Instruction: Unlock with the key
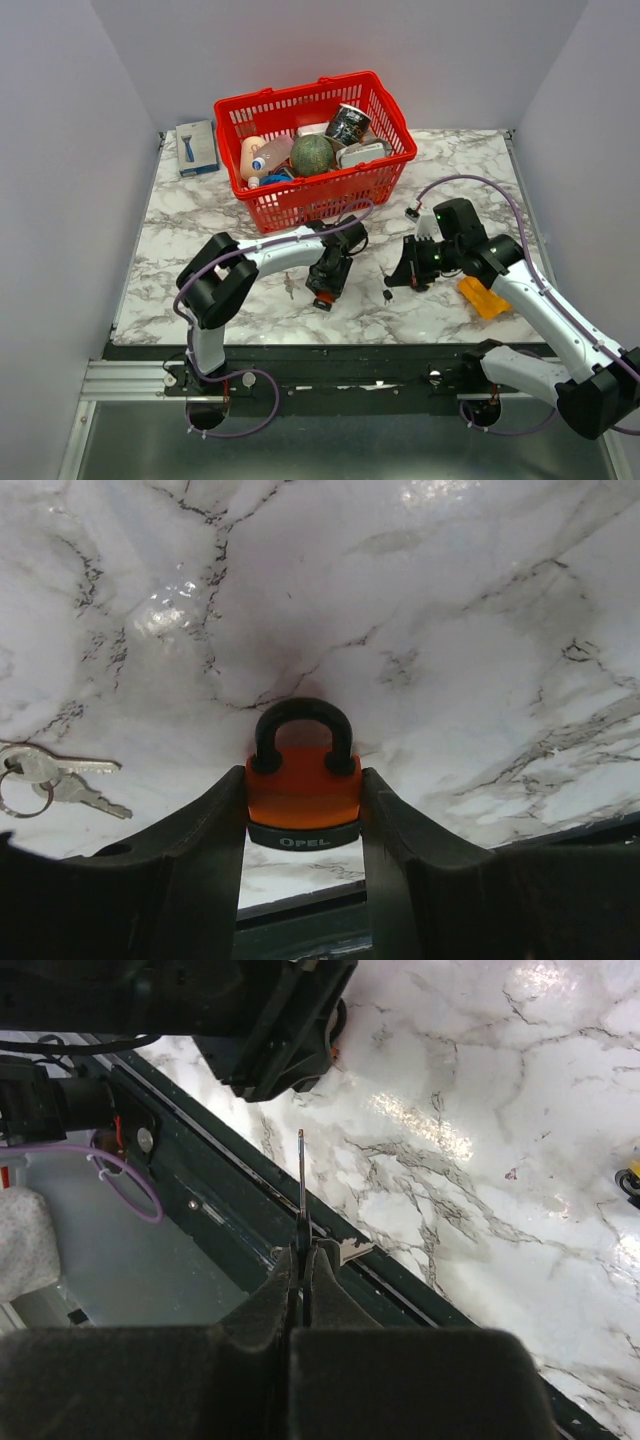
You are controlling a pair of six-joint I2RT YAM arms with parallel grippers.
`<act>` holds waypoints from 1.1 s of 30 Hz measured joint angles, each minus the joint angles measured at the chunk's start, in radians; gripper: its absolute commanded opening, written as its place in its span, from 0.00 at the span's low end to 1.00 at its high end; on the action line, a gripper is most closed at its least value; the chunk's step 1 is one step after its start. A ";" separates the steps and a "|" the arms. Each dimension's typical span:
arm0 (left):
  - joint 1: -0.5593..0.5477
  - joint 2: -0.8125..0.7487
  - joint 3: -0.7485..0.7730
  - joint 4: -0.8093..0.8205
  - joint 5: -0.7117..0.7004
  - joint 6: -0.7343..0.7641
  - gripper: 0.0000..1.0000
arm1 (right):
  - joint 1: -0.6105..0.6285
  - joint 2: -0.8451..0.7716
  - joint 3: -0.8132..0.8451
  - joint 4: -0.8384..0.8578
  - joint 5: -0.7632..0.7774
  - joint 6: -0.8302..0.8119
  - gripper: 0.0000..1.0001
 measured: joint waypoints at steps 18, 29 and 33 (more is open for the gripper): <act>0.044 0.049 0.023 -0.001 0.071 -0.019 0.75 | 0.000 -0.009 0.000 0.000 0.000 0.008 0.01; 0.042 0.034 -0.007 0.002 0.079 -0.035 0.50 | 0.000 -0.009 0.000 0.000 0.001 0.008 0.01; 0.042 0.027 -0.022 0.001 0.102 -0.038 0.22 | 0.000 -0.008 0.000 0.003 0.001 0.008 0.01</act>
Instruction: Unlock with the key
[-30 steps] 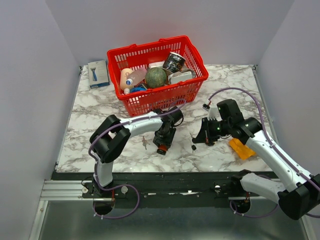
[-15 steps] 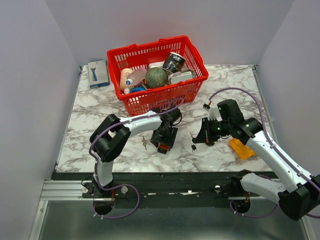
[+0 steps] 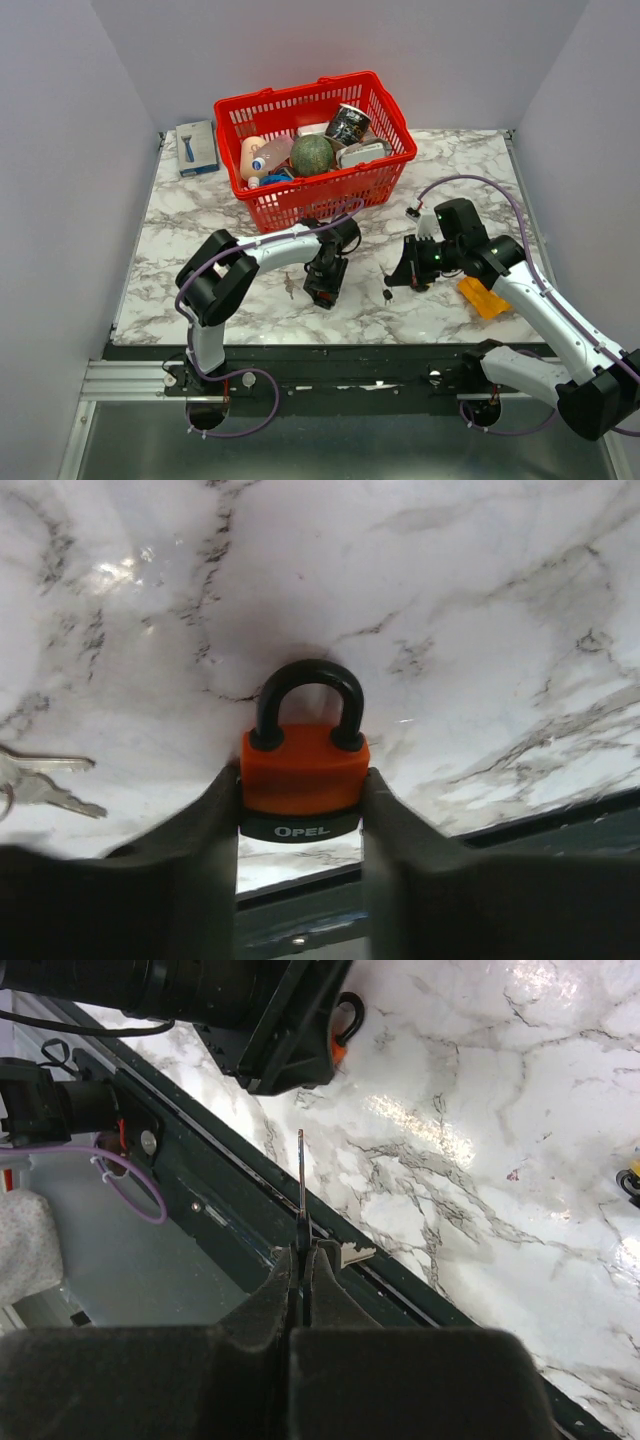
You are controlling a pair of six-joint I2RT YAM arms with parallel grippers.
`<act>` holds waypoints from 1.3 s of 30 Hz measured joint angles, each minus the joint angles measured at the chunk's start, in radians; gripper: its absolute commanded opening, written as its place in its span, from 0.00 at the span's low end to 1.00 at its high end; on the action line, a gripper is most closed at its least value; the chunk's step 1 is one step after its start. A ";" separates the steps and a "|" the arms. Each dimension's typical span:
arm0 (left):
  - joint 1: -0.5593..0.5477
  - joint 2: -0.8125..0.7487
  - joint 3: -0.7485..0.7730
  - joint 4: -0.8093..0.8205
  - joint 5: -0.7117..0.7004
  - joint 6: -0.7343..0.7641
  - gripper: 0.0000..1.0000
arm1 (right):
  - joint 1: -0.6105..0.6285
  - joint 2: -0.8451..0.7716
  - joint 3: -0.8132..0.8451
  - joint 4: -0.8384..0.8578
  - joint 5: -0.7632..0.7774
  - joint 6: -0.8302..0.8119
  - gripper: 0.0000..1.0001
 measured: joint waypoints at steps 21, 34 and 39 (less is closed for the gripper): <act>0.079 -0.349 0.080 0.188 0.108 -0.452 0.00 | 0.044 0.073 0.198 -0.188 -0.043 -0.033 0.01; 0.076 -0.398 -0.137 0.370 0.220 -0.857 0.00 | 0.120 0.142 0.198 -0.159 -0.029 0.007 0.01; 0.076 -0.414 -0.155 0.395 0.231 -0.916 0.00 | 0.120 0.168 0.198 -0.137 -0.021 0.009 0.01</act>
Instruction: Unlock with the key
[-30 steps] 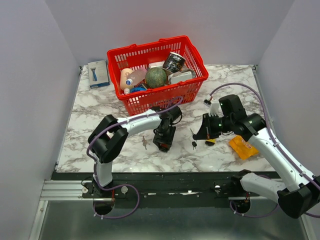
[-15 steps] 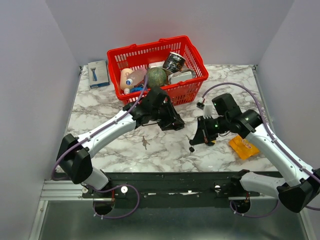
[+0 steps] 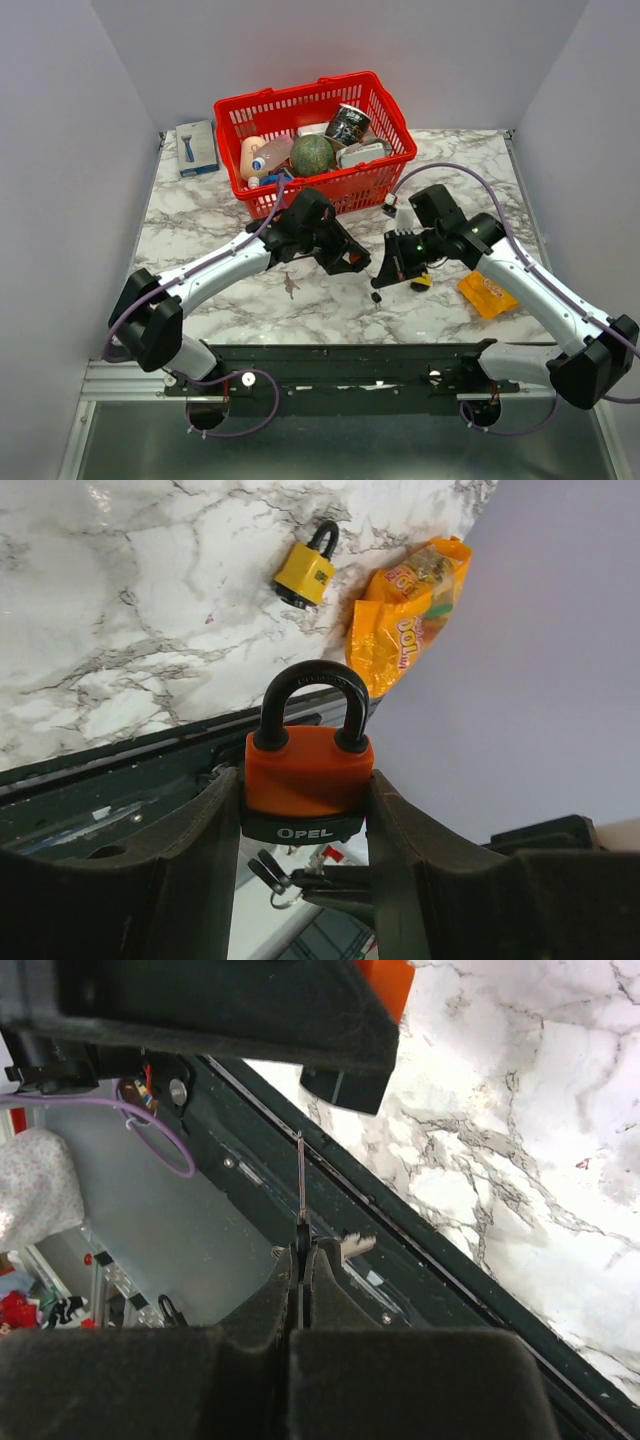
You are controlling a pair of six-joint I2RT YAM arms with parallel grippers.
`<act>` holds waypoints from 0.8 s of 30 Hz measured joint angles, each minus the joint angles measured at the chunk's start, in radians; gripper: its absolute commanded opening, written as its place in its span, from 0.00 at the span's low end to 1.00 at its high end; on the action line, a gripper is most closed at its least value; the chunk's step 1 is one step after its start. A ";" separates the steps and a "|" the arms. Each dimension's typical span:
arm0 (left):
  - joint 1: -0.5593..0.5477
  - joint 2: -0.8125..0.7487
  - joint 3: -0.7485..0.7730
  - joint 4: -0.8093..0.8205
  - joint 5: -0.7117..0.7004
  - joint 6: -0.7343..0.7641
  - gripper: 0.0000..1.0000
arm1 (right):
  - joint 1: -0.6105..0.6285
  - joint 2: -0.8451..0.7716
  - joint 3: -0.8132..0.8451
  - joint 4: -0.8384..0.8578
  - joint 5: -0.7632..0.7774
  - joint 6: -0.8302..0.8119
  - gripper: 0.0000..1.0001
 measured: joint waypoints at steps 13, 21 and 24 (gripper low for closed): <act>0.001 -0.017 -0.001 0.021 -0.001 -0.029 0.00 | 0.000 0.053 -0.002 0.035 0.020 0.025 0.01; 0.002 -0.031 -0.016 0.022 -0.008 -0.035 0.00 | 0.006 0.054 -0.002 0.035 0.038 0.045 0.01; 0.002 -0.034 -0.018 0.022 -0.012 -0.037 0.00 | 0.006 0.054 -0.002 0.036 0.043 0.051 0.01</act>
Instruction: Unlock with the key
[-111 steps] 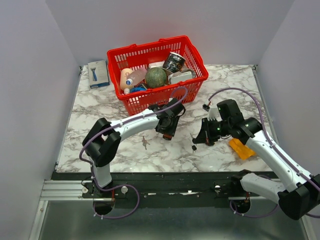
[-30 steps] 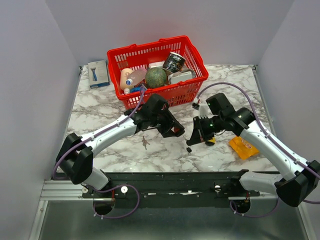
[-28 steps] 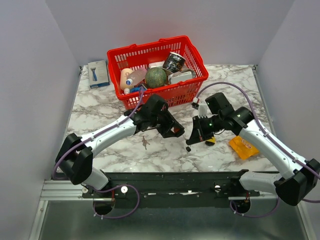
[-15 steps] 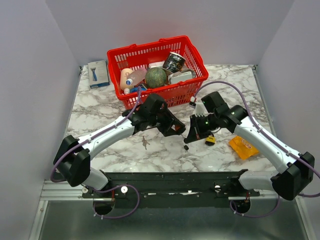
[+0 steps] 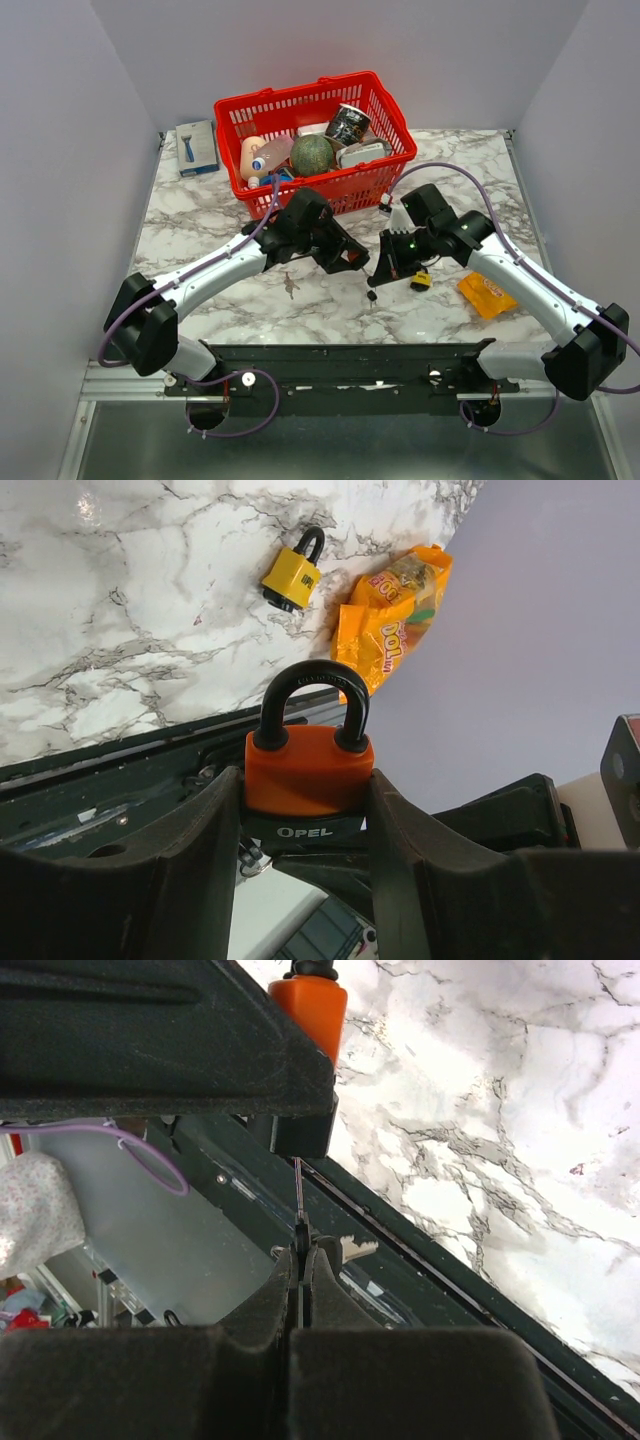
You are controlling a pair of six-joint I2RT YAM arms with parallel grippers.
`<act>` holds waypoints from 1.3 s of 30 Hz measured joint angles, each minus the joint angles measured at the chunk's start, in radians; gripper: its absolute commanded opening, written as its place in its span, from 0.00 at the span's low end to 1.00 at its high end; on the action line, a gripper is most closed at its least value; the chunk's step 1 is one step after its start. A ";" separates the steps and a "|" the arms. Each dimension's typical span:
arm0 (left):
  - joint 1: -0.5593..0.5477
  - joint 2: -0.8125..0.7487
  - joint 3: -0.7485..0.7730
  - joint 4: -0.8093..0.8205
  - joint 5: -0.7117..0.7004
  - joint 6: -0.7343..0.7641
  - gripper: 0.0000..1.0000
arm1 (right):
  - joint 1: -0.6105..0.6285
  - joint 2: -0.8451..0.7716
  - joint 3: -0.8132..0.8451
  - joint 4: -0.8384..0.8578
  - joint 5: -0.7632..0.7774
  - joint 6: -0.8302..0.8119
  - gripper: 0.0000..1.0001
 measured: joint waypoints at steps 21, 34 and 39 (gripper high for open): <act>0.000 -0.013 -0.014 0.008 -0.010 -0.008 0.00 | 0.001 -0.021 0.000 0.036 0.024 0.012 0.01; 0.000 -0.013 -0.014 0.007 -0.012 -0.008 0.00 | 0.001 -0.014 0.000 0.036 0.042 0.031 0.01; 0.000 -0.013 -0.014 0.004 -0.022 -0.007 0.00 | 0.001 0.000 0.000 0.037 0.042 0.039 0.01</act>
